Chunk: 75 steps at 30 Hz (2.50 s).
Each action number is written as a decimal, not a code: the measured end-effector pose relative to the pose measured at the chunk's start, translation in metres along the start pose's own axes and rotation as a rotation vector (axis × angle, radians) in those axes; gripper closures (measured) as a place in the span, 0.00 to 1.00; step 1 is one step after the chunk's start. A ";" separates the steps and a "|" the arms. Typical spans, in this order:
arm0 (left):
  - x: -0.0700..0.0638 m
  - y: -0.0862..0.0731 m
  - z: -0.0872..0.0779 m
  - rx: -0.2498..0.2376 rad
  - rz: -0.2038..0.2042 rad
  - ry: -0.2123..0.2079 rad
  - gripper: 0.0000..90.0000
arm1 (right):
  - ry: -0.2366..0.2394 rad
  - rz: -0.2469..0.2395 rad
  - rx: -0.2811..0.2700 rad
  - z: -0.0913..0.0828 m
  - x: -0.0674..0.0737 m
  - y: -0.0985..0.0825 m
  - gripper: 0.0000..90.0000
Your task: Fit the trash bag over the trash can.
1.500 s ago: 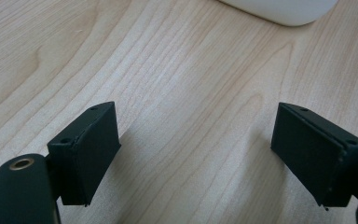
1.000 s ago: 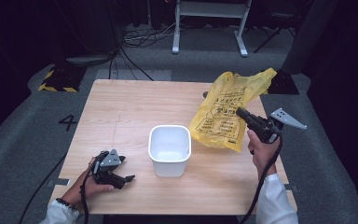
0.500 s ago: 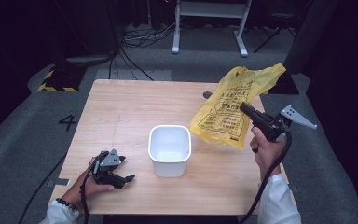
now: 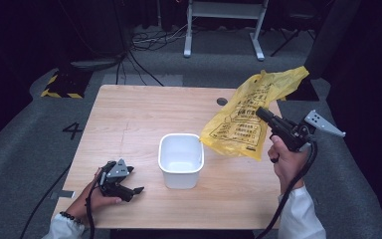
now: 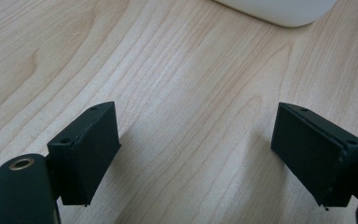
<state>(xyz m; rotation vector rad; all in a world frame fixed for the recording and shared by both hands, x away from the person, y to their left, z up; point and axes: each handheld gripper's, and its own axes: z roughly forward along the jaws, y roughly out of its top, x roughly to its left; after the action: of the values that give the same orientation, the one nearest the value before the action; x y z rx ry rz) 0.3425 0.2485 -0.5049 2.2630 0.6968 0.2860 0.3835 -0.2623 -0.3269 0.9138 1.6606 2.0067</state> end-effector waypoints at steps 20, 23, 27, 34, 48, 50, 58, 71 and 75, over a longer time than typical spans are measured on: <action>-0.001 0.006 -0.003 0.051 0.019 -0.009 0.18 | 0.119 -0.146 0.173 0.049 0.049 -0.028 1.00; 0.000 0.010 -0.012 0.002 0.007 -0.009 0.20 | 0.117 -0.161 0.184 0.057 0.052 -0.031 1.00; 0.001 0.018 -0.031 -0.082 0.000 0.014 0.20 | 0.111 -0.182 0.197 0.067 0.054 -0.036 1.00; -0.012 0.042 -0.063 -0.210 0.029 0.023 0.20 | 0.102 -0.188 0.220 0.077 0.049 -0.045 1.00; -0.038 0.104 -0.072 -0.392 0.111 -0.018 0.35 | 0.118 -0.243 0.235 0.086 0.054 -0.050 0.99; -0.040 0.111 -0.068 -0.408 0.128 -0.056 0.37 | 0.130 -0.251 0.236 0.089 0.056 -0.051 0.99; -0.036 0.132 -0.048 -0.398 0.162 -0.142 0.55 | 0.194 -0.311 0.252 0.097 0.069 -0.052 0.96; -0.040 0.150 -0.028 -0.283 0.256 0.034 0.75 | 0.246 -0.376 0.258 0.109 0.083 -0.055 0.98; -0.037 0.150 -0.029 -0.318 0.234 0.023 0.75 | 0.202 -0.409 0.257 0.111 0.083 -0.051 0.99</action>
<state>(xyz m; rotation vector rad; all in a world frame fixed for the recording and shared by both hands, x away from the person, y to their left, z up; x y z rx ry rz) 0.3601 0.1582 -0.3781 2.0361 0.3656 0.4998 0.3949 -0.1160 -0.3457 0.4055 2.0548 1.6769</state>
